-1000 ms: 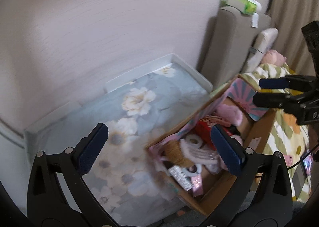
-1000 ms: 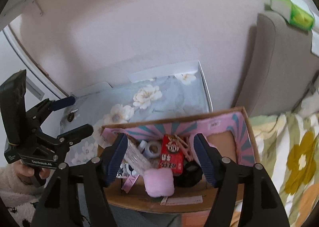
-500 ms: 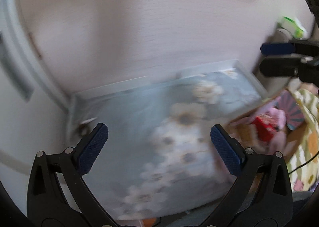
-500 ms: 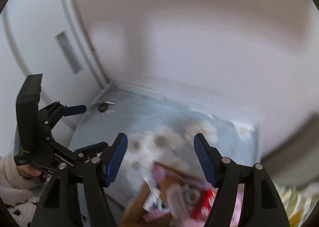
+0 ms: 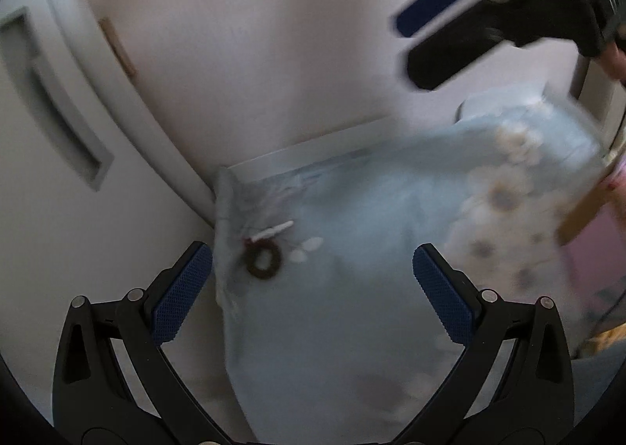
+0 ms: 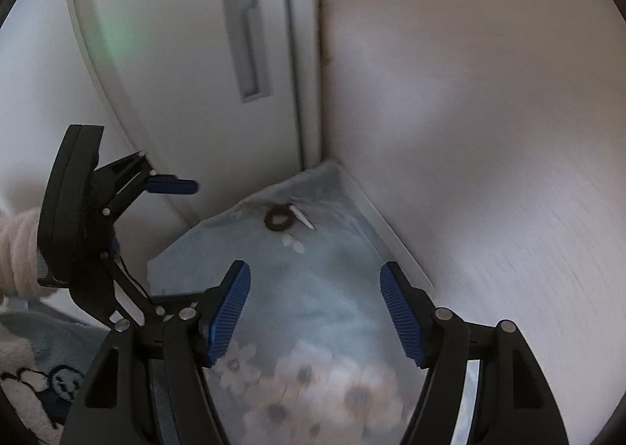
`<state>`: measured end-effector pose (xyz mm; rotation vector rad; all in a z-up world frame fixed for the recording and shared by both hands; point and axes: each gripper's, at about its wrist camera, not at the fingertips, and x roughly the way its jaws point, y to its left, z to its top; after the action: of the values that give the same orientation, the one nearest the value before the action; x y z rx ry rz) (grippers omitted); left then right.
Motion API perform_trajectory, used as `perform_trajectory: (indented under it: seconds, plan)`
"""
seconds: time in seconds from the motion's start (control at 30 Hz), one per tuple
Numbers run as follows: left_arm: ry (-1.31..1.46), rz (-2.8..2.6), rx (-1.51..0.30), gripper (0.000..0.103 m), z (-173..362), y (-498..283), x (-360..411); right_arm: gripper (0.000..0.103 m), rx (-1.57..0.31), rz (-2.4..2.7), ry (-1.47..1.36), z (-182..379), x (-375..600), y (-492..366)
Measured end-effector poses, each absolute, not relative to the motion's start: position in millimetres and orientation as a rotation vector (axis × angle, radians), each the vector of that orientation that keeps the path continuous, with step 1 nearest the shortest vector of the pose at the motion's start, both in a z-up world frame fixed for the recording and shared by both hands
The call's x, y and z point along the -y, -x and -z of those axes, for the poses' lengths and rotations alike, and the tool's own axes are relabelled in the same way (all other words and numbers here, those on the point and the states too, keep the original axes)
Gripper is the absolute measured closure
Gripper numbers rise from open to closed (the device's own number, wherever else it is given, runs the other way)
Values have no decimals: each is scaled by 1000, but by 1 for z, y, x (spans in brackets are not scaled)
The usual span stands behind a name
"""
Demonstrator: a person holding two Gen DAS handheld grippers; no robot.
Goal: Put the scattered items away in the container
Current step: 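Grasp the brown hair tie with left tool while right tool grasps white red-capped tube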
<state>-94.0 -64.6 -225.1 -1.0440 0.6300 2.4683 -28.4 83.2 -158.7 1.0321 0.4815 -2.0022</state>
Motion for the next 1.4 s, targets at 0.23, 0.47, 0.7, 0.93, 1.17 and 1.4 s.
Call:
perform_trajectory:
  seconds: [0.23, 0.47, 0.7, 0.93, 1.17, 1.4]
  plan:
    - [1101, -2407, -607, 1, 286, 138, 69, 39, -574, 1866, -1102, 245, -17, 92]
    - [1221, -2353, -495, 4, 321, 166, 84, 70, -661, 1731, -1143, 299, 20, 126]
    - [1262, -2330, -438, 10, 337, 176, 90, 78, -726, 1621, -1108, 328, 49, 131]
    - [1252, -2351, -454, 26, 345, 178, 91, 83, -747, 1572, -1082, 343, 65, 141]
    - [1238, -2353, -440, 35, 347, 176, 88, 87, -794, 1521, -1039, 351, 76, 140]
    - [1251, -2426, -408, 92, 345, 182, 98, 92, -873, 1501, -977, 349, 87, 132]
